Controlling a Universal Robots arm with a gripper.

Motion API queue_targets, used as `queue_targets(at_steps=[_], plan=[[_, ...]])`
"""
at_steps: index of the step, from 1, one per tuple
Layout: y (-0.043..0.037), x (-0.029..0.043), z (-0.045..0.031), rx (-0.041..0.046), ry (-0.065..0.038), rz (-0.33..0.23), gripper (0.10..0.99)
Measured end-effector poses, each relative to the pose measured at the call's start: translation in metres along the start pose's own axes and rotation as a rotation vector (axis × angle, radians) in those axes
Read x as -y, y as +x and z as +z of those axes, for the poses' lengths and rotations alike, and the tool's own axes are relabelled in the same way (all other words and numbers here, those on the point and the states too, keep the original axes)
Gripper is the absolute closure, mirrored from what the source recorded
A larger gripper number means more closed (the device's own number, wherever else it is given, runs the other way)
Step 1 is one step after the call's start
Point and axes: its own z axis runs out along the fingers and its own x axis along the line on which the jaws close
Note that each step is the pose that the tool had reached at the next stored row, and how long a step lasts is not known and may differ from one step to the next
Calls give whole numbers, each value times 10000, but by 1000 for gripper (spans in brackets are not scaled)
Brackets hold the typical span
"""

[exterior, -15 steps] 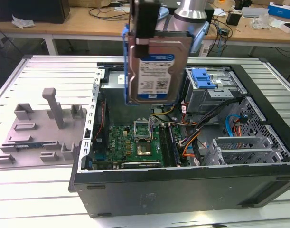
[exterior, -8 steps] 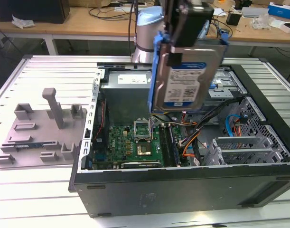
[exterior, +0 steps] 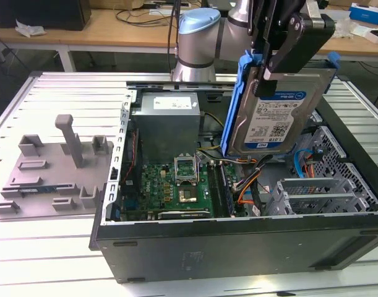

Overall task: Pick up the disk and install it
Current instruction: 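Pick up the disk, then insert the disk into the insertion slot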

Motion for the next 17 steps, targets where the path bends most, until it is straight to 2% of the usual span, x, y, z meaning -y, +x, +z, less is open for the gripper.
queue_targets(at_steps=[17], plan=[[2,6,0,0,0,-1,718]])
